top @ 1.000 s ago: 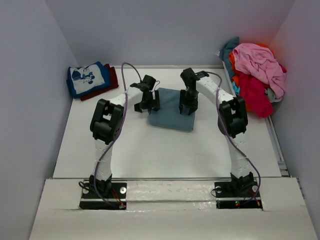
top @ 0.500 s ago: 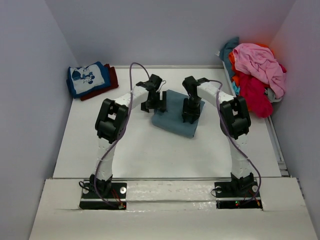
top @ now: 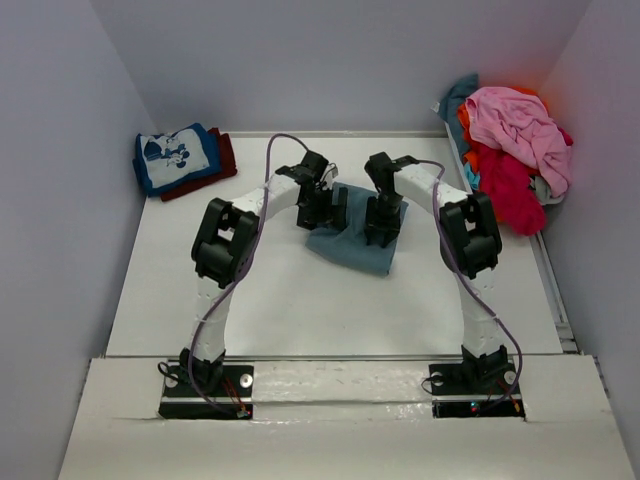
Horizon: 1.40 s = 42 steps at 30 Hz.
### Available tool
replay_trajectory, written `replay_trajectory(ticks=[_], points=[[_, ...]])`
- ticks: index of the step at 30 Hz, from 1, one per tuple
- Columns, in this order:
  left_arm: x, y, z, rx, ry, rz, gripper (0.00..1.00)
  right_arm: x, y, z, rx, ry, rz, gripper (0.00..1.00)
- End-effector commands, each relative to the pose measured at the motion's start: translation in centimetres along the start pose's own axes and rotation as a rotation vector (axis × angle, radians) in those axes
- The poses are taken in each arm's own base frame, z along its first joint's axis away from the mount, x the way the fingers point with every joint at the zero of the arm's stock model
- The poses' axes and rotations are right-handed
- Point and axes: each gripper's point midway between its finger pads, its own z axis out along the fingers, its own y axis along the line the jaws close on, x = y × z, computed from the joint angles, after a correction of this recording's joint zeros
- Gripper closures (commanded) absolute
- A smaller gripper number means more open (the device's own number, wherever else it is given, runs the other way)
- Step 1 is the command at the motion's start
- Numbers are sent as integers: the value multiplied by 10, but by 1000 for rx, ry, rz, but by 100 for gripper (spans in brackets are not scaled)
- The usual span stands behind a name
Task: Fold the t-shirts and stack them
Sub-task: Put the neatly folded tshirt into the corner of the board with the left arm
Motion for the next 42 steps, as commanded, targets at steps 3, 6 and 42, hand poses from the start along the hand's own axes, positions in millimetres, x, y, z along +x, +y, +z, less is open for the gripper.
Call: replay_trajectory(ticks=[3, 6, 42], points=[[81, -35, 8, 252, 285, -26, 5, 3, 3, 22, -4, 14, -12, 50], [86, -42, 10, 304, 299, -51, 6, 3, 3, 22, -4, 14, -12, 50], [54, 87, -37, -134, 103, -314, 2, -4, 9, 22, -20, 10, -33, 49]])
